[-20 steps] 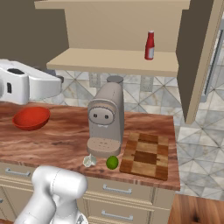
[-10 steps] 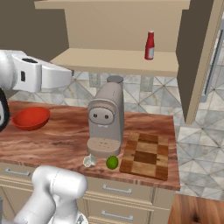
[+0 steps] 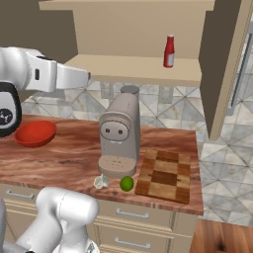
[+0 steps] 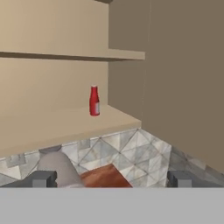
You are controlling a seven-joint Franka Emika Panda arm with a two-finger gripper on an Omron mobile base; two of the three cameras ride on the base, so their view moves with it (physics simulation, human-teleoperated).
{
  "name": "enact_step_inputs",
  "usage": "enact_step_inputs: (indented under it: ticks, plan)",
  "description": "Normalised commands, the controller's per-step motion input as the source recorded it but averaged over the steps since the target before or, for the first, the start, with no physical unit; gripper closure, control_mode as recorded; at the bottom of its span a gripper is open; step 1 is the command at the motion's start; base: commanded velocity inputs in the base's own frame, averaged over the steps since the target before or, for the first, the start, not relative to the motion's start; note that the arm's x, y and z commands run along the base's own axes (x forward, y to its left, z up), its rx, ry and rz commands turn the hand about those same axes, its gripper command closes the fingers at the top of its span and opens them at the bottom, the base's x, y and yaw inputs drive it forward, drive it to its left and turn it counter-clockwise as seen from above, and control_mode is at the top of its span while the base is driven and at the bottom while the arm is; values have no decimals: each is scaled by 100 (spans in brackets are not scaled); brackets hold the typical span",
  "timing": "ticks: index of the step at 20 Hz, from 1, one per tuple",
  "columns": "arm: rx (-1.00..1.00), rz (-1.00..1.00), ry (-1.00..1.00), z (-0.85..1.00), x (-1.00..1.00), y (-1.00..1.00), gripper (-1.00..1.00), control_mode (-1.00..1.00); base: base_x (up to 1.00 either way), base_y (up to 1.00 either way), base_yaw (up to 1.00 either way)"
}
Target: Open the cabinet. Place the bowl and condiment on the counter. Then place the lime and garlic on the cutting board.
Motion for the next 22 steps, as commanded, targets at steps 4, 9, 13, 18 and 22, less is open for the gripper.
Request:
enact_step_inputs:
  ticks: [4, 9, 13, 18, 22]
  plan:
    - [0, -1, 0, 0, 27, -10, -100, -100, 0, 0, 0]
    - [0, 0, 0, 0, 33, -21, -100, -100, 0, 0, 0]
    - [0, 0, 0, 0, 29, -11, -100, -100, 0, 0, 0]
    - [0, 0, 0, 0, 27, -6, -100, -100, 0, 0, 0]
    - [0, 0, 0, 0, 25, -7, -100, -100, 0, 0, 0]
